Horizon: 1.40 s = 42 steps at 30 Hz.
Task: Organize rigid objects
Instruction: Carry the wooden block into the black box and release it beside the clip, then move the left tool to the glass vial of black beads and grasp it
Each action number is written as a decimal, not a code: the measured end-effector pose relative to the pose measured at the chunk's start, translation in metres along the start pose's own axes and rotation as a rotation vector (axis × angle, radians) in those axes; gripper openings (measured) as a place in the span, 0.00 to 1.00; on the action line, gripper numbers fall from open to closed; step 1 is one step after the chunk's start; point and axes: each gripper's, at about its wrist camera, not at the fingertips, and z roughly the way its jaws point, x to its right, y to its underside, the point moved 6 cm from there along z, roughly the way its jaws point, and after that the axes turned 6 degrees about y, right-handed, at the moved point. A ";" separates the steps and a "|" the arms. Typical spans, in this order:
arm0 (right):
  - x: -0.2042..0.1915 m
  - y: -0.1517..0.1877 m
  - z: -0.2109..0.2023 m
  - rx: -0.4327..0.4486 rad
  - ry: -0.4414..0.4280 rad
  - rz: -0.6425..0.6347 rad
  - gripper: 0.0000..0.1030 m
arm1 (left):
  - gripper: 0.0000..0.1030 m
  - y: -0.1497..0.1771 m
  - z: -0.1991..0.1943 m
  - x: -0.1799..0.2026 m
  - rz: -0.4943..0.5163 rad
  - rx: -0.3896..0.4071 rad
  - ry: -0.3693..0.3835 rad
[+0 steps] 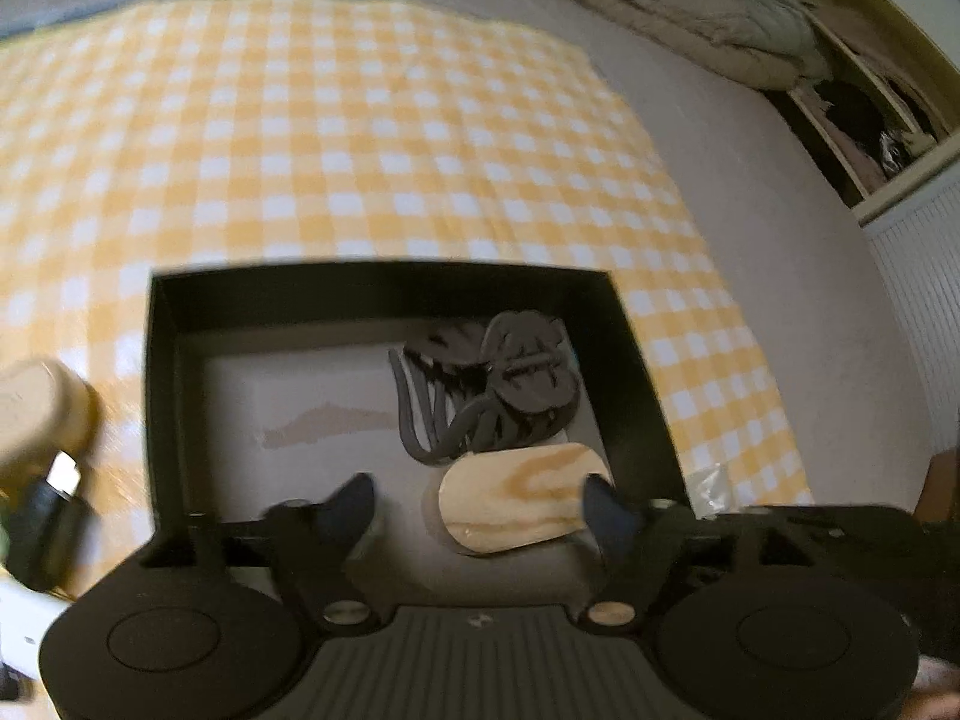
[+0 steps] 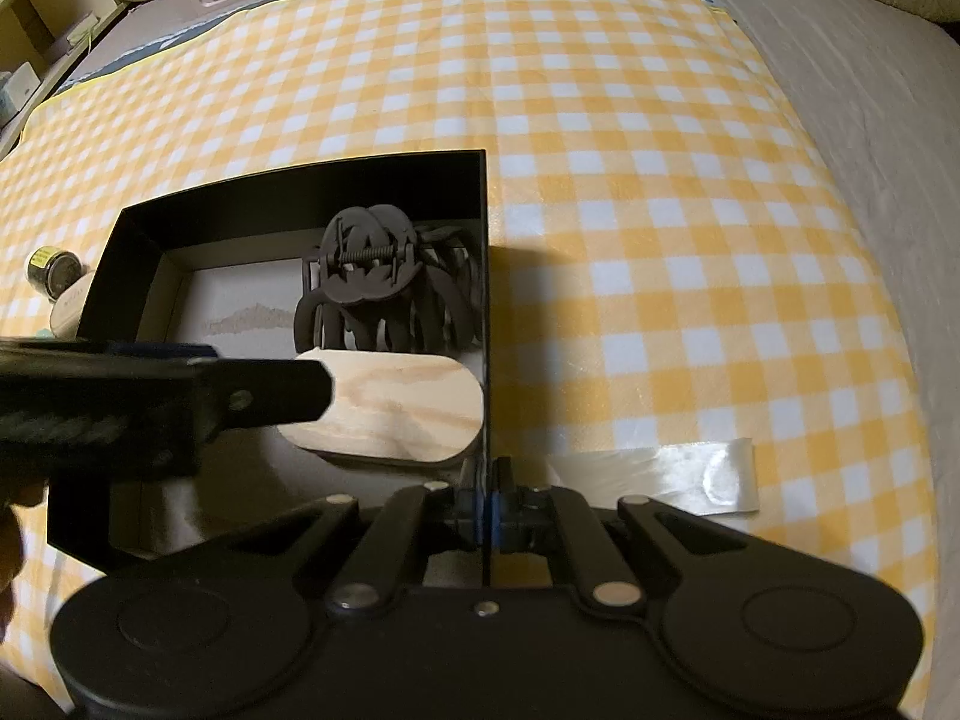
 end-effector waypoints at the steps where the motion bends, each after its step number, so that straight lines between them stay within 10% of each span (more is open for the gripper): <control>1: 0.000 0.000 0.000 0.000 0.000 0.000 0.03 | 0.79 0.000 -0.004 0.003 0.025 0.006 -0.006; 9: -0.001 0.000 0.000 0.000 0.000 0.000 0.03 | 0.97 0.006 -0.050 0.020 0.167 0.090 -0.085; 22: -0.001 -0.001 0.000 0.001 -0.001 -0.001 0.03 | 1.00 0.005 -0.125 0.001 0.243 0.256 -0.206; 33: -0.001 0.000 0.000 0.002 0.000 -0.002 0.03 | 1.00 -0.030 -0.160 -0.090 0.217 0.402 -0.404; 42: -0.002 0.000 0.000 0.002 -0.001 0.000 0.03 | 1.00 -0.050 -0.132 -0.174 0.156 0.315 -0.500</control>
